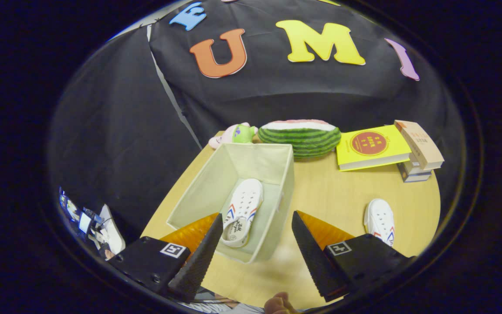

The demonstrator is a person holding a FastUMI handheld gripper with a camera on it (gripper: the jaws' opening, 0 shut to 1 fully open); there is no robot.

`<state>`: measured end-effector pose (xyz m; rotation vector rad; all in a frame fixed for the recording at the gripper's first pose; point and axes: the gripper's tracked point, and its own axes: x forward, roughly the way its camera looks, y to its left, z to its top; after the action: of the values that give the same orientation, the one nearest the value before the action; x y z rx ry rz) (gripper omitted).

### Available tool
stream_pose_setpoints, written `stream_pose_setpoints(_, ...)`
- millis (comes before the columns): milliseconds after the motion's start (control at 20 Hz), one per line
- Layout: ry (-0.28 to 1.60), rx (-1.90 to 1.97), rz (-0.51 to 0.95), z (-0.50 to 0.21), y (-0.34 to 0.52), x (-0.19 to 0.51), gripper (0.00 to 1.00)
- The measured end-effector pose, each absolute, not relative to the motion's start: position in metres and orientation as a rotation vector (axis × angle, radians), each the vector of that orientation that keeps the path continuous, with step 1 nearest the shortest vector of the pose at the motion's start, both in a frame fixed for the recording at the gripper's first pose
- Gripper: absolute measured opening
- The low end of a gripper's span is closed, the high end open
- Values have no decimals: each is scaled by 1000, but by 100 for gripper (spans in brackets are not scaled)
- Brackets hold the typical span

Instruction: Open the storage box then place both shoes into the box .Put the left shoe in first, then the right shoe, with the right side of both shoes facing outward in a uniform manner.

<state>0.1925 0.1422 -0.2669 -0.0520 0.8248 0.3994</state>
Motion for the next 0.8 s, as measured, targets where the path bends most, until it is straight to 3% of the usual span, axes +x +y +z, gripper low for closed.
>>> stream_pose_setpoints(800, 1018, -239, 68, -338, -114, 197, 100)
